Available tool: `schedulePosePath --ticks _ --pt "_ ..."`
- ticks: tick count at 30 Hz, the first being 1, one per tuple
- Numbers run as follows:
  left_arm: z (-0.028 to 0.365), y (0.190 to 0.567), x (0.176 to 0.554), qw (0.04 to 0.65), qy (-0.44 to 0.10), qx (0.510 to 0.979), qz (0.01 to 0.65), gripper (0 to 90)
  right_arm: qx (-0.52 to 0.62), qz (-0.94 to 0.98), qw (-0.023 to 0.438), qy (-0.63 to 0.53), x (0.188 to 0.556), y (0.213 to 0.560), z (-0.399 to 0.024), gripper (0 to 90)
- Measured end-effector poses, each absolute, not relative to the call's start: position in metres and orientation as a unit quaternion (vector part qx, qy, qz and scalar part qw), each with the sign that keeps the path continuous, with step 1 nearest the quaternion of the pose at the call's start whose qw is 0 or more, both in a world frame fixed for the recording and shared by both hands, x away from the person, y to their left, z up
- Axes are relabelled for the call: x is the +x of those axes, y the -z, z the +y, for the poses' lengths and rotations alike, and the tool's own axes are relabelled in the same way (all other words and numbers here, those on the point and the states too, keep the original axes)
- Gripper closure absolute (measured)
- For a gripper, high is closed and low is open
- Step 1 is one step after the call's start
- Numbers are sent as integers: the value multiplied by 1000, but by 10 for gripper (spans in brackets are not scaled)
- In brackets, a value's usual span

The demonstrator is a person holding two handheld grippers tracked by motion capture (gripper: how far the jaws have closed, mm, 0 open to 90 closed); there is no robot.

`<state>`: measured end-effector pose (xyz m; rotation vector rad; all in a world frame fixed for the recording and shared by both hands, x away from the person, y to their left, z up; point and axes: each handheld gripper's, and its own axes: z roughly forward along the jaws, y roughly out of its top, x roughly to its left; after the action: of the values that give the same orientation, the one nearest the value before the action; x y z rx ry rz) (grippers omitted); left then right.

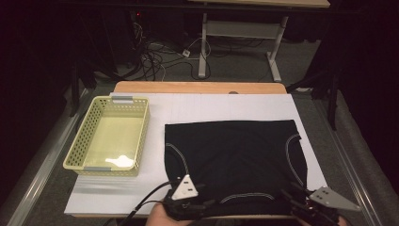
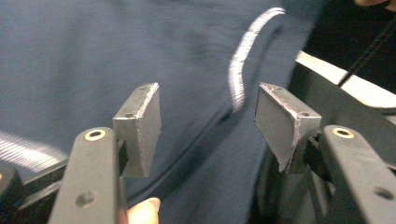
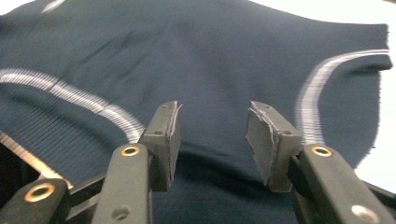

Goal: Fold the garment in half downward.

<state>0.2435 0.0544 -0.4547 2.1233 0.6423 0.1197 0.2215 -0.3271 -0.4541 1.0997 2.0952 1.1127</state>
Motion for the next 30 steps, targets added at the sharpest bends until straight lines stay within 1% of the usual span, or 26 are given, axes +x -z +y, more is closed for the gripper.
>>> schedulePosePath --ticks 2,5,6,7,8,9,11,14,16,17,21,24,27,30 --pt "38 458 244 434 -41 865 248 399 394 787 244 -408 222 460 -313 549" --pt "19 467 250 416 -30 874 250 399 375 807 219 -399 224 467 -294 472" --pt "15 471 249 406 -31 881 240 406 373 812 212 -396 225 470 -290 452" --pt "12 475 247 393 -43 889 229 425 371 817 210 -389 226 473 -287 438" --pt "11 477 245 393 -56 890 226 441 371 821 212 -380 226 476 -285 436" --pt "11 478 243 392 -70 889 225 483 367 822 219 -377 226 478 -284 442" --pt "13 478 245 393 -75 887 230 592 358 825 241 -365 226 480 -283 519" --pt "14 479 246 401 -70 885 226 711 364 821 246 -365 227 479 -287 672" --pt "12 479 246 400 -72 885 225 765 365 819 243 -370 227 479 -289 740" --pt "12 478 246 400 -73 885 225 783 364 820 242 -370 227 478 -289 759" --pt "17 471 247 411 -62 880 231 800 357 820 243 -376 224 472 -289 771" --pt "24 458 242 435 -55 868 230 800 348 815 256 -385 214 462 -287 770" --pt "28 453 234 441 -48 869 217 800 340 815 263 -389 203 458 -288 769" --pt "27 458 229 432 -38 876 209 799 337 821 254 -384 195 459 -291 766"
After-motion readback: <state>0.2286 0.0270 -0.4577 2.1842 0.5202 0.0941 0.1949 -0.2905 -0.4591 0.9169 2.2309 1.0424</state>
